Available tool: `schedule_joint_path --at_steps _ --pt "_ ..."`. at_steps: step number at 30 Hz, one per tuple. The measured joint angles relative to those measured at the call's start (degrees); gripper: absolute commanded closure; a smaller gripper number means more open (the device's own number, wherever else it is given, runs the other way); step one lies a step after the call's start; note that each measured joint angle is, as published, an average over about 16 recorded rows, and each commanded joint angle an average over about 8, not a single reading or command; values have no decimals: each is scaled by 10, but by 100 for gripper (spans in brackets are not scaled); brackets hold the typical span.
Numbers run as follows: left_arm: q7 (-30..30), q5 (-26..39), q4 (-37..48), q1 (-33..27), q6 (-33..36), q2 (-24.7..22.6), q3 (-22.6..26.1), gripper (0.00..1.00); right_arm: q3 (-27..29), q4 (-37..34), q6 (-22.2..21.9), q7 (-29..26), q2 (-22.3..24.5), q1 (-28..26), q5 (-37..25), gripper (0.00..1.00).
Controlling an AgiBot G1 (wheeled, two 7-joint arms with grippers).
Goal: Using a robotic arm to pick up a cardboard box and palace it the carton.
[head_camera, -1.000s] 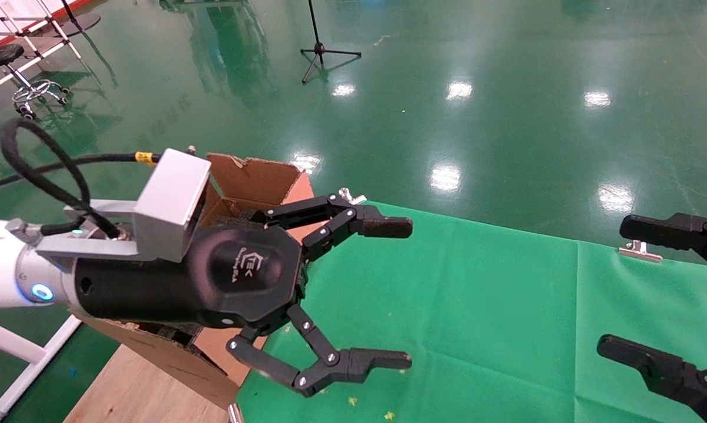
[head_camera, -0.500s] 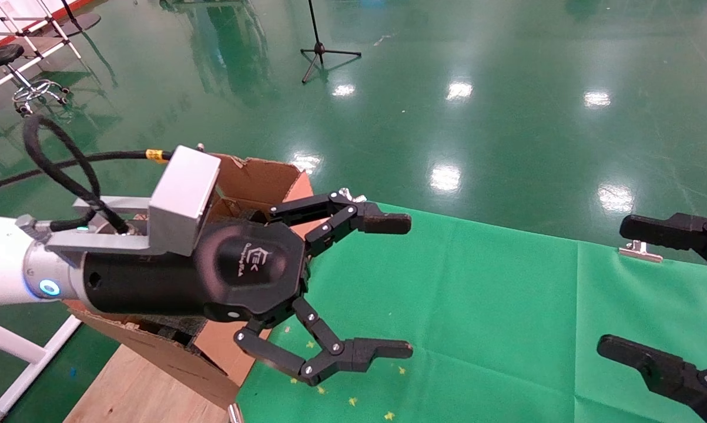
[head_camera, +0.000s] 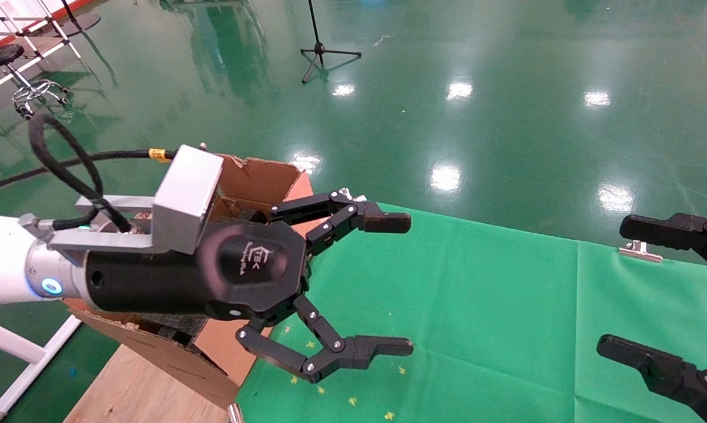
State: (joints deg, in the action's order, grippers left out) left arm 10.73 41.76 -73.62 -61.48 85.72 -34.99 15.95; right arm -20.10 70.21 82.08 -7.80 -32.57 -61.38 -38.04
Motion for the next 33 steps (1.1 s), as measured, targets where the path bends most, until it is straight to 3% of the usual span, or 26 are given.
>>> schedule_joint_path --at_steps 33 --pt "1 2 1 -1 -1 0 1 0 0 0 0 0 0 0 0 0"
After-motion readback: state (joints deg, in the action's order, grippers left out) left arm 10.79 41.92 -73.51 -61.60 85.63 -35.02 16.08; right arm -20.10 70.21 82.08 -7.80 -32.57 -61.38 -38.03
